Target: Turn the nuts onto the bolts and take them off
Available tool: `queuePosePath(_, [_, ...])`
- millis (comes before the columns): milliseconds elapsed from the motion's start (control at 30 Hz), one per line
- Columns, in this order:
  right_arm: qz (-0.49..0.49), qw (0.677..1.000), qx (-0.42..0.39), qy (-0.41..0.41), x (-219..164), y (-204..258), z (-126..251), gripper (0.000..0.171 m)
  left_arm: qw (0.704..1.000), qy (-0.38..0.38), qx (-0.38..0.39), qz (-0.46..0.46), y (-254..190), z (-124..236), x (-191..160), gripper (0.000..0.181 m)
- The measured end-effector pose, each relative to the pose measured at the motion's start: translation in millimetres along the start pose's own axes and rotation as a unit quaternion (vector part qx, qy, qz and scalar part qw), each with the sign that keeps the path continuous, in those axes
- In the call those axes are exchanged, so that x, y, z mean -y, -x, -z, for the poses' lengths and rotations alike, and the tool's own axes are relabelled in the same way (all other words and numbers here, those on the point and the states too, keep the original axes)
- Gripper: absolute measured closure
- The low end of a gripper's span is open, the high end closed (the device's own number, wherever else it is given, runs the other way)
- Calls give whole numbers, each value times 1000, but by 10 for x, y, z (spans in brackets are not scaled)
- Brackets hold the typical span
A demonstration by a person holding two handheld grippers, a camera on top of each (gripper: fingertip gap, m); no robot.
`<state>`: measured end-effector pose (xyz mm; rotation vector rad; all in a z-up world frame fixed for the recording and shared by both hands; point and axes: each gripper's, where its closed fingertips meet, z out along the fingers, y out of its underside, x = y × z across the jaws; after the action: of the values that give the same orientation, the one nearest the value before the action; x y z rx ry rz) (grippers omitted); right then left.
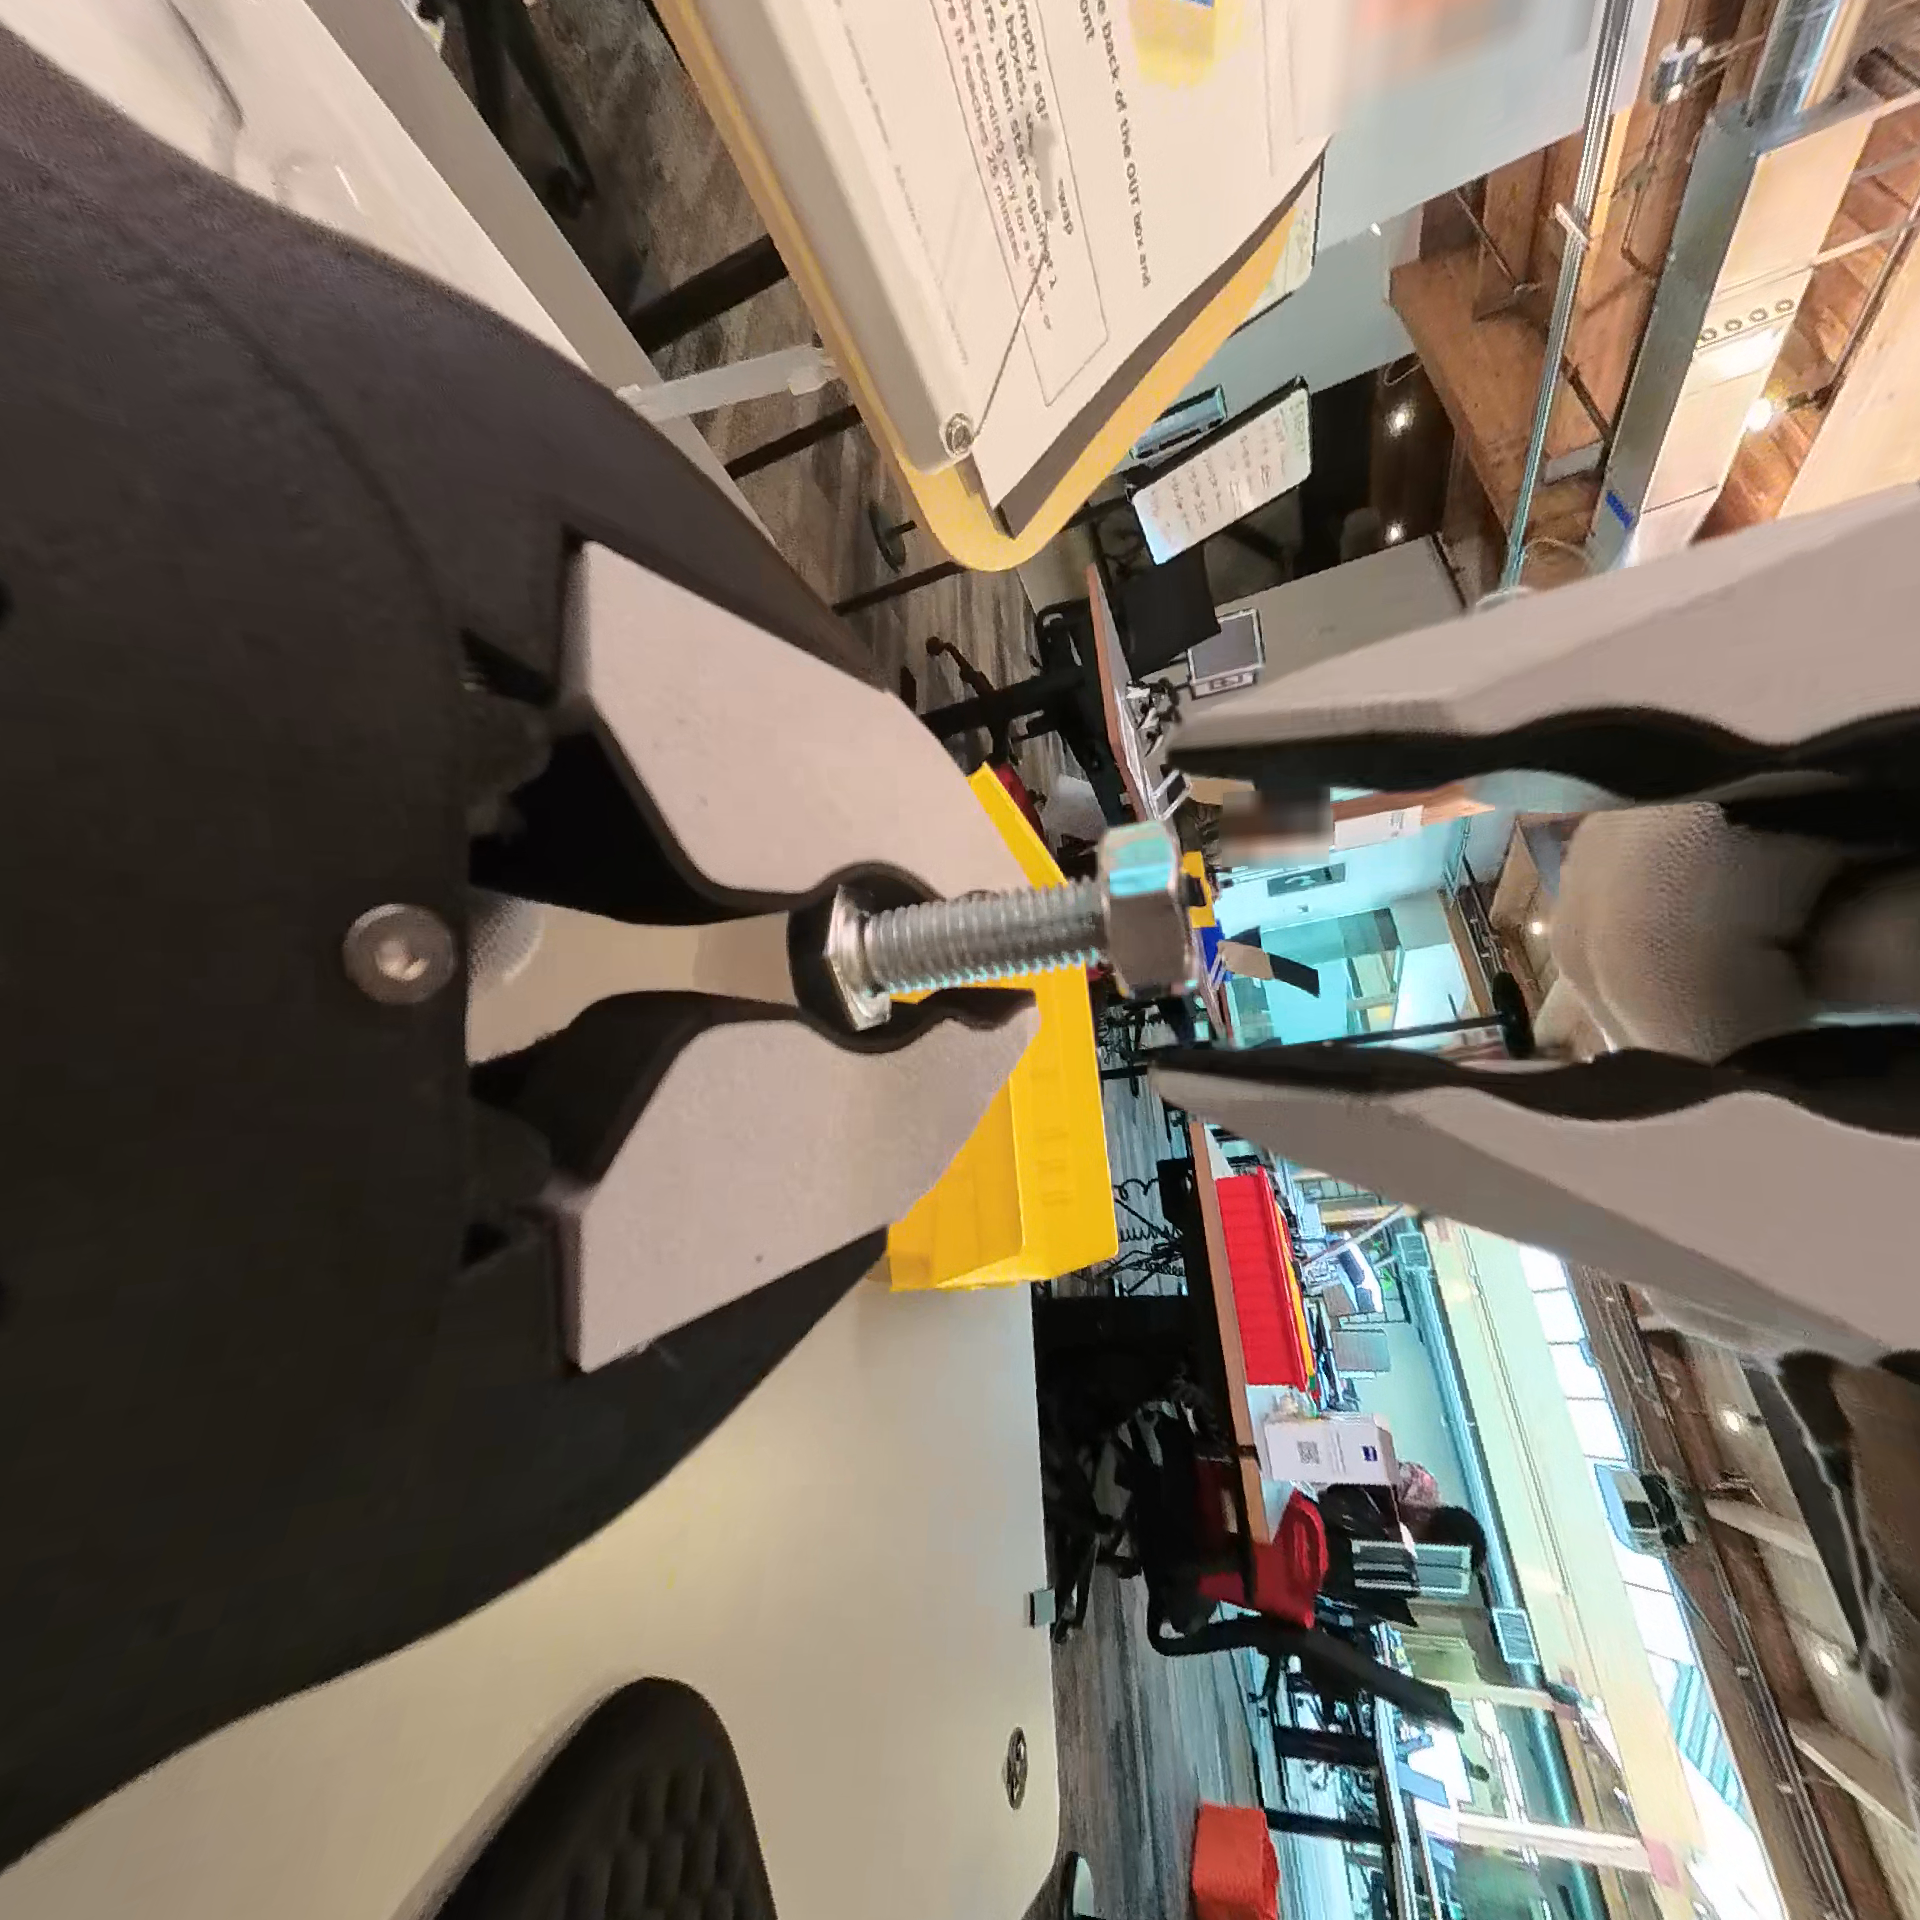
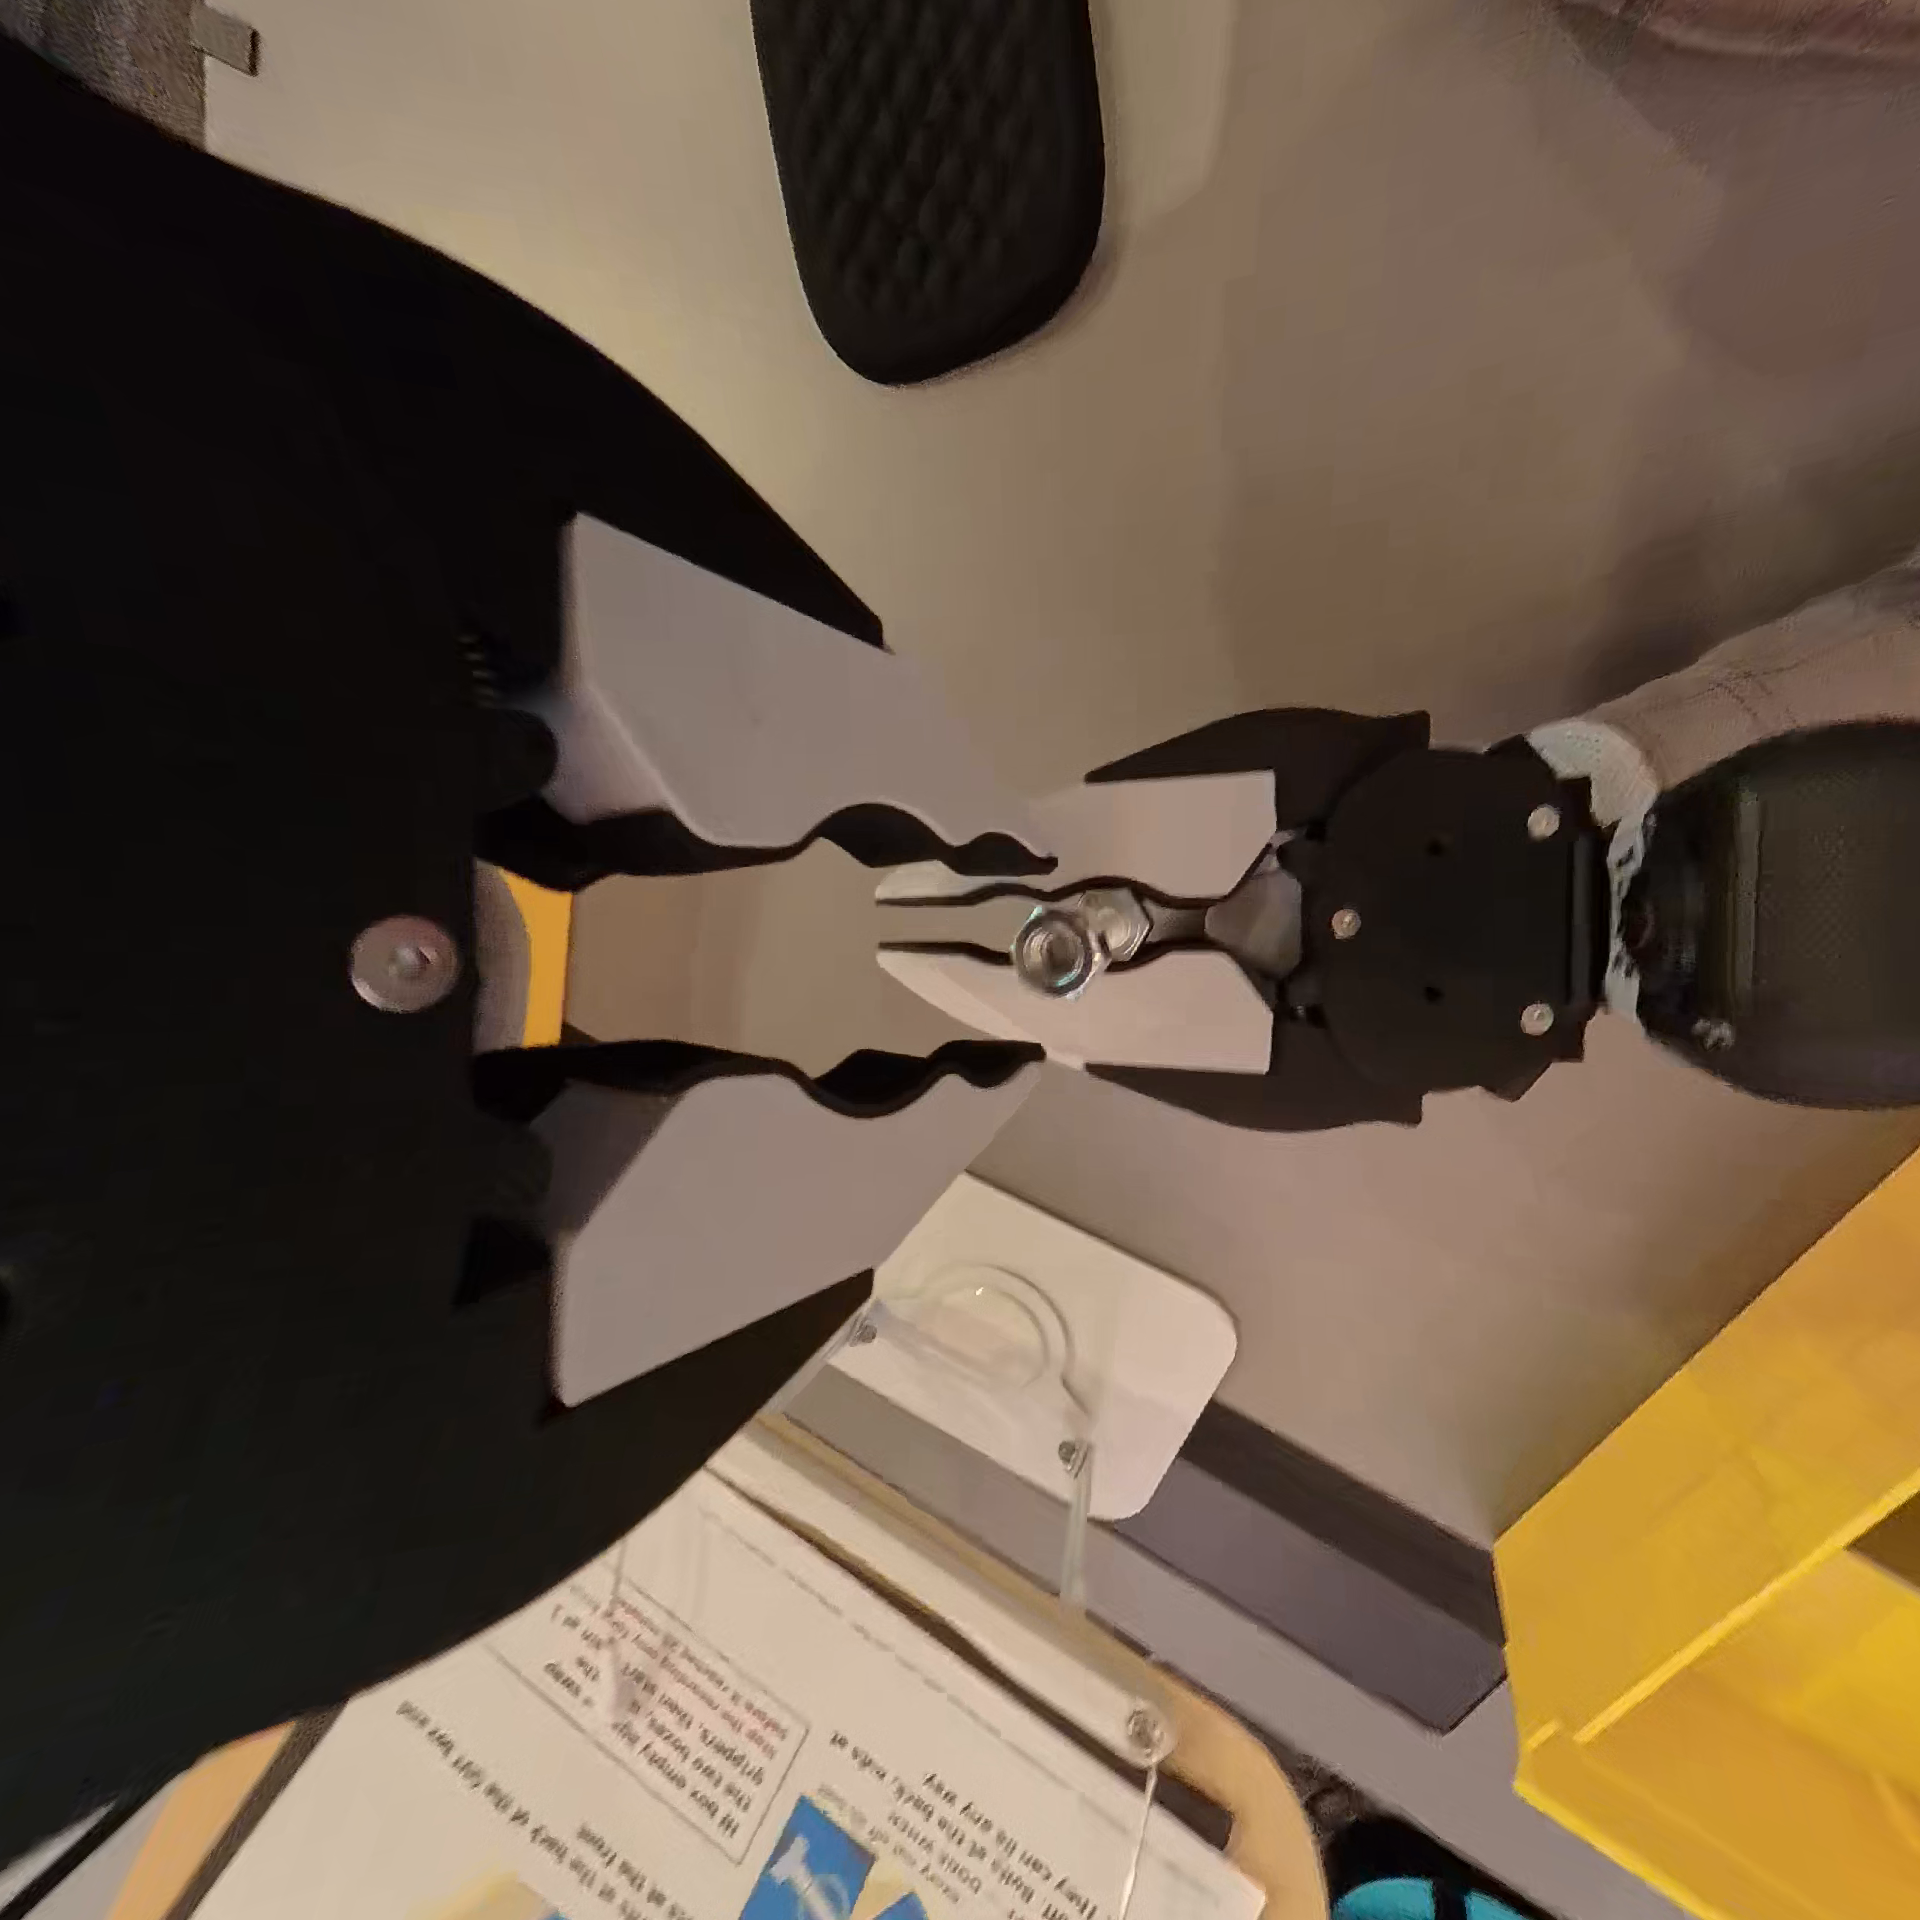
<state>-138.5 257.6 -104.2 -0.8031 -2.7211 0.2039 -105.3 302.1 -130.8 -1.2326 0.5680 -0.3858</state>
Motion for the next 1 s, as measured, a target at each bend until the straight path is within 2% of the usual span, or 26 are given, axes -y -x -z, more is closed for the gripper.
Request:
queuePosePath(167, [-19,1000,18,-14,35,11,-21,156,1000,0,1,-1,2,0,9,171])
queuePosePath(267, [-72,997,21,-14,18,-11,-30,157,1000,7,16,-6,43,-3,-11,172])
queuePosePath(367, [-198,980,21,1,-21,-57,-67,156,998,25,48,-18,139,-7,-81,172])
queuePosePath(467, [-369,929,9,-8,-45,-106,-125,156,996,39,73,-25,214,1,-157,171])
queuePosePath(533, [-406,914,2,-15,-74,-93,-159,149,996,46,72,-30,199,-7,-206,172])
queuePosePath(633, [-367,930,2,-16,-92,-65,-146,138,997,41,60,-31,147,-19,-177,171])
queuePosePath(767, [-178,983,-16,-36,11,-85,12,130,999,24,27,-10,79,-14,-114,172])
queuePosePath(867, [-41,999,-18,9,-57,-48,16,133,1000,16,7,0,31,-12,-79,172])
queuePosePath(1000, [4,1000,3,-2,3,1,-49,142,1000,11,-2,2,3,-7,-47,172])
